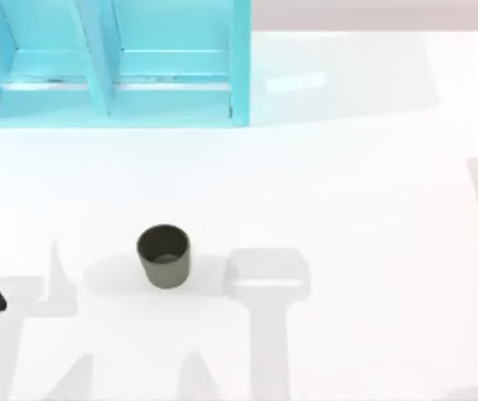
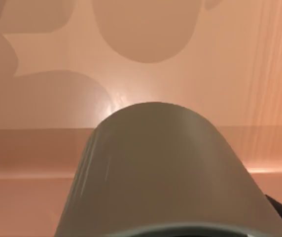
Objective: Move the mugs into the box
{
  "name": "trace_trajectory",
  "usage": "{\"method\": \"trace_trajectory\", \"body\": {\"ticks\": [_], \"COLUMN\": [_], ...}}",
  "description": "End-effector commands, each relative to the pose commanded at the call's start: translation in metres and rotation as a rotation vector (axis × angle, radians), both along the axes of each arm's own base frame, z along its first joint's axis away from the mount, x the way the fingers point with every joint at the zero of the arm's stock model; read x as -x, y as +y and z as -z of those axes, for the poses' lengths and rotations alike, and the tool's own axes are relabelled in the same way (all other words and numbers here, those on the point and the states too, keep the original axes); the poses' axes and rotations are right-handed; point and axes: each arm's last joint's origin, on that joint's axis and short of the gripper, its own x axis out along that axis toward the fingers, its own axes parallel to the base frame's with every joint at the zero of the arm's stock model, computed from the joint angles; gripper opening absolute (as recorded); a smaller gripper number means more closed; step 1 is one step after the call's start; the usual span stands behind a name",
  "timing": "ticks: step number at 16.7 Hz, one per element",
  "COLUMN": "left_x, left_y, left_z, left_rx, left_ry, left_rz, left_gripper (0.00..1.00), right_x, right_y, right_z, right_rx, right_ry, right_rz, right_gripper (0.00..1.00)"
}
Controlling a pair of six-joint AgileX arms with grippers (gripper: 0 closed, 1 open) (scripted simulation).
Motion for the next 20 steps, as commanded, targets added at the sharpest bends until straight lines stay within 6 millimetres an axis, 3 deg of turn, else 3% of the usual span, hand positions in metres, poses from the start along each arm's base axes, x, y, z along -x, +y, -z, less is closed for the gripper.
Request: {"method": "trace_trajectory", "body": {"ticks": [2,15,20], "left_x": [0.0000,0.0000,0.0000], "left_y": [0.0000,0.0000,0.0000], "left_z": [0.0000,0.0000,0.0000], "left_rx": [0.000,0.000,0.000], "left_ry": [0.000,0.000,0.000], "left_rz": [0.000,0.000,0.000], "left_gripper": [1.00,1.00,1.00], "right_x": [0.0000,0.0000,0.0000], "right_y": [0.0000,0.0000,0.0000], "right_z": [0.0000,0.0000,0.0000], "right_rx": [0.000,0.000,0.000], "right_ry": [0.000,0.000,0.000], "right_rz": [0.000,0.000,0.000], "right_gripper": [0.00,0.98,1.00]}}
